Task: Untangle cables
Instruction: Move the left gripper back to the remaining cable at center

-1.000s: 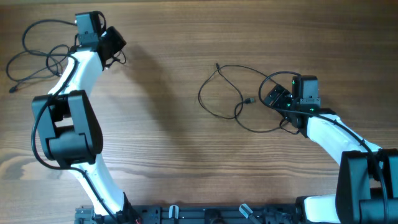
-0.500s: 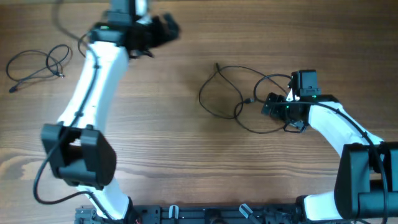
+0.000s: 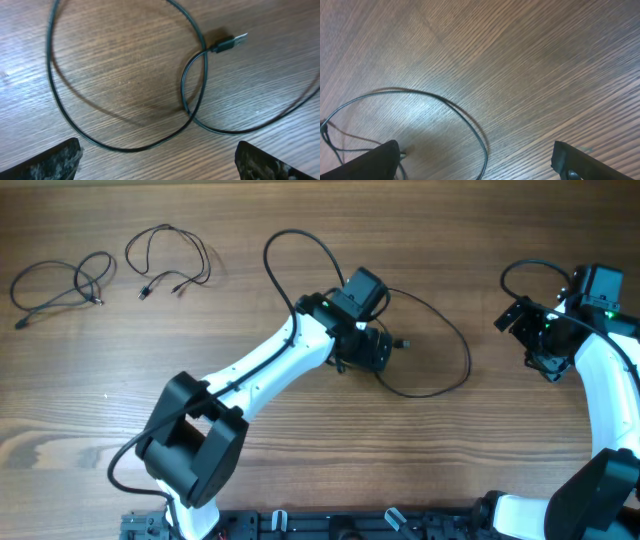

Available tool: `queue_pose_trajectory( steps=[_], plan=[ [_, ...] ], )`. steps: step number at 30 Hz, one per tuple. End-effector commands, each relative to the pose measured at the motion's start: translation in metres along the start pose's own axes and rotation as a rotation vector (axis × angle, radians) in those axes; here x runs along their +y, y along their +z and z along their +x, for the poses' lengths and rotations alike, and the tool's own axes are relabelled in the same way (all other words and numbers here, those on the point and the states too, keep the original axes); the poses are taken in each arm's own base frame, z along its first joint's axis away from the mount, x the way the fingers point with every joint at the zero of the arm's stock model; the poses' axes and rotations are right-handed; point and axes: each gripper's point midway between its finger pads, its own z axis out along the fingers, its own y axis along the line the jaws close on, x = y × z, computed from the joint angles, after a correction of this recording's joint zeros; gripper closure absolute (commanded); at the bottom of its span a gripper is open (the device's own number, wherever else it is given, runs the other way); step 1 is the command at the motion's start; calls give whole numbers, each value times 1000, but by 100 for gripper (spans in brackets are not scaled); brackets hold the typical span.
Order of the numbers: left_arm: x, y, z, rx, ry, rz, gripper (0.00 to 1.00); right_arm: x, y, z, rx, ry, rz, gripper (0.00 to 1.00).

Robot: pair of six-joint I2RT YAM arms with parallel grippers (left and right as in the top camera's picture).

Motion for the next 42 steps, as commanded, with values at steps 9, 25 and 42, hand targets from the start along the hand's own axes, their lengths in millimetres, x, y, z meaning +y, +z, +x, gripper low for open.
queue_pose_trajectory(
  steps=[9, 25, 42],
  plan=[
    [-28, 80, 41, 98, -96, -42, 4, 7, -4, 3, 13, 0, -28, 0],
    [-6, 70, 79, 179, -374, -256, 31, 7, -4, 3, 13, -1, -28, 0],
    [121, 0, 68, 304, -703, -555, 12, 7, -3, 3, 12, 0, -29, 0]
  ],
)
